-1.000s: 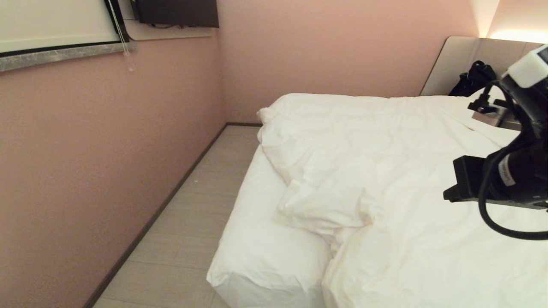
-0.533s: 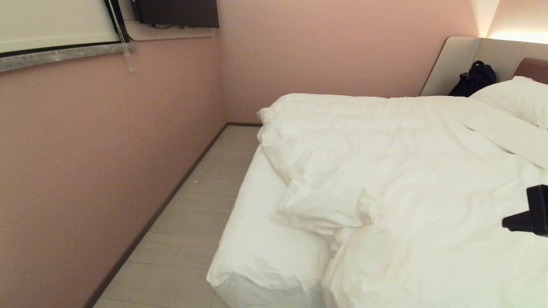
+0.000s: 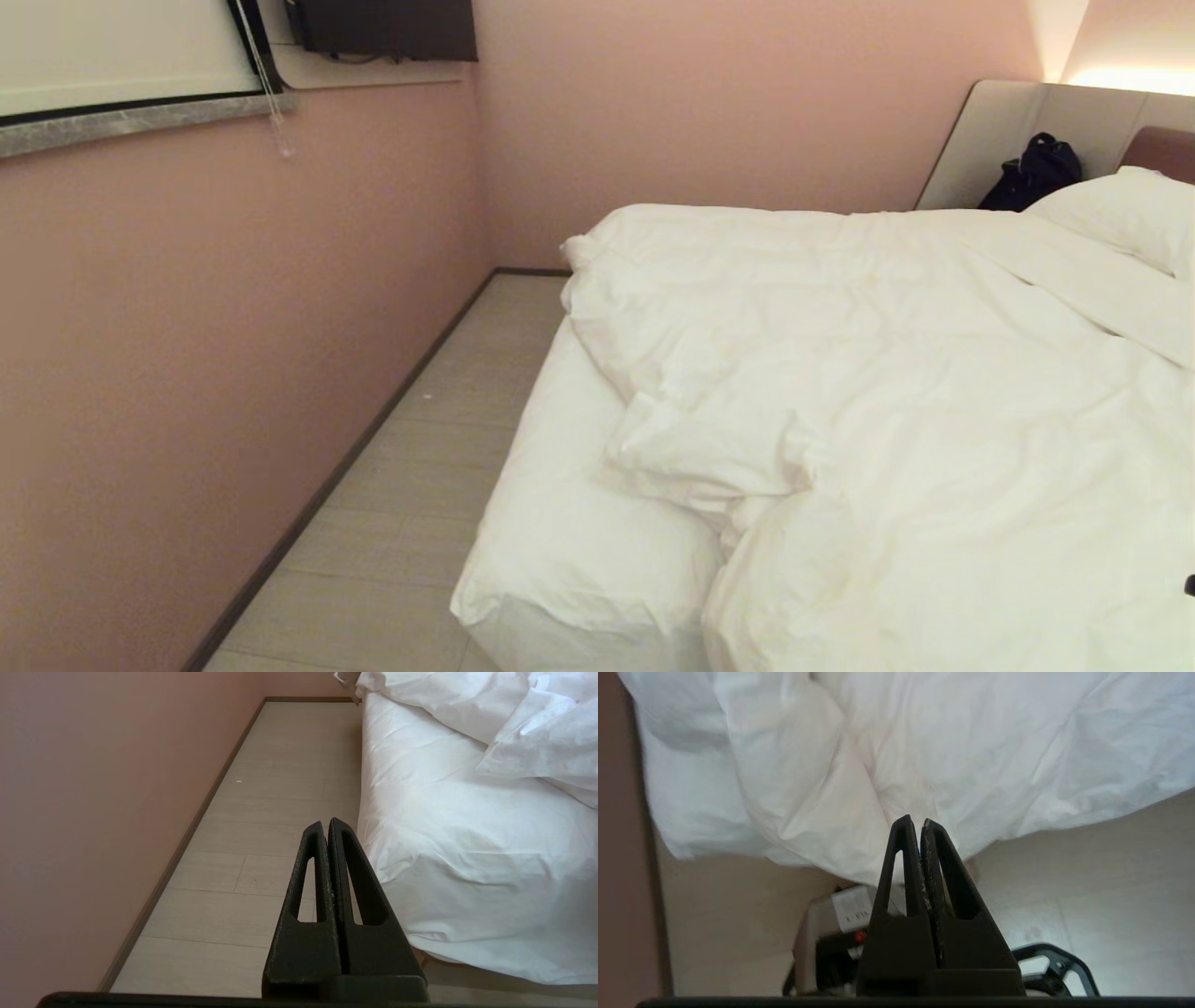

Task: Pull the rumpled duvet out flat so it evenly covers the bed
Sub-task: Flatten the corners of the folded blanket

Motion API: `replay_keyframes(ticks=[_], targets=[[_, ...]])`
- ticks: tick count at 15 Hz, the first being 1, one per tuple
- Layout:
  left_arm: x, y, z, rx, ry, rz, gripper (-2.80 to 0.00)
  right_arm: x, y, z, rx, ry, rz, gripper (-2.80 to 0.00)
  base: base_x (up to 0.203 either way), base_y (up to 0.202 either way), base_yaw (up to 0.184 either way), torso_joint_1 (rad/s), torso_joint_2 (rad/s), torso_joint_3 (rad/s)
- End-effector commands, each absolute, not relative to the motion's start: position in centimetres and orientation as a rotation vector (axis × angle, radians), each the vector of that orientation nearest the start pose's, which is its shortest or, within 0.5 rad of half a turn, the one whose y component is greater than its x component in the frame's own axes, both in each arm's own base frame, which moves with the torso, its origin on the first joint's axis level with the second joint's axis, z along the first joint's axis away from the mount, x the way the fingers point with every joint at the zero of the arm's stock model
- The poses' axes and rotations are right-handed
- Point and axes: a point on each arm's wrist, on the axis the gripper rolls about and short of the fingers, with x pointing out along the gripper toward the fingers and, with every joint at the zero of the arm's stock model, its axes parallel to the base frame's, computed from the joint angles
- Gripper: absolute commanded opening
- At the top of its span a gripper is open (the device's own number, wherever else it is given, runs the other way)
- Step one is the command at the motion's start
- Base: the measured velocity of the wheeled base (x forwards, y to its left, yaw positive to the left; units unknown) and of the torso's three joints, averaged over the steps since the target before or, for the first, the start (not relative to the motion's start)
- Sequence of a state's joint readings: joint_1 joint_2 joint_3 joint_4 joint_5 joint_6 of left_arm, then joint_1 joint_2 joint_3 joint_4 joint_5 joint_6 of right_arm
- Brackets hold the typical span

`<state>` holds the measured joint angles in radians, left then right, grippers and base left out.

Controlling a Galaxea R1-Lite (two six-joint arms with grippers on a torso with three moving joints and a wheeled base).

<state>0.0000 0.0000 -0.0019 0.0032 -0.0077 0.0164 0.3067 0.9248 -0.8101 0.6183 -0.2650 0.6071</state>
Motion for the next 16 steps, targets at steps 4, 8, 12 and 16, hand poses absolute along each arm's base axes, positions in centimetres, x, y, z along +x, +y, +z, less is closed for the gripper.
replay_keyframes(ticks=[4, 8, 12, 16], targets=[[-2.3, 0.0, 7.6, 0.017, 0.001, -0.008, -2.80, 2.1, -0.1, 21.8, 0.483, 0.410, -0.159, -2.80, 0.000, 0.000, 0.000, 0.000, 0.00, 0.000], [-2.3, 0.0, 7.6, 0.017, 0.001, -0.008, -2.80, -0.2, -1.0, 20.0, 0.464, 0.317, -0.257, -2.80, 0.000, 0.000, 0.000, 0.000, 0.00, 0.000], [-2.3, 0.0, 7.6, 0.017, 0.001, -0.008, -2.80, -3.4, -1.9, 19.0, 0.445, 0.188, -0.269, -2.80, 0.000, 0.000, 0.000, 0.000, 0.00, 0.000], [-2.3, 0.0, 7.6, 0.017, 0.001, -0.008, -2.80, -4.2, -2.2, 17.7, 0.389, 0.152, -0.419, -2.80, 0.000, 0.000, 0.000, 0.000, 0.00, 0.000]])
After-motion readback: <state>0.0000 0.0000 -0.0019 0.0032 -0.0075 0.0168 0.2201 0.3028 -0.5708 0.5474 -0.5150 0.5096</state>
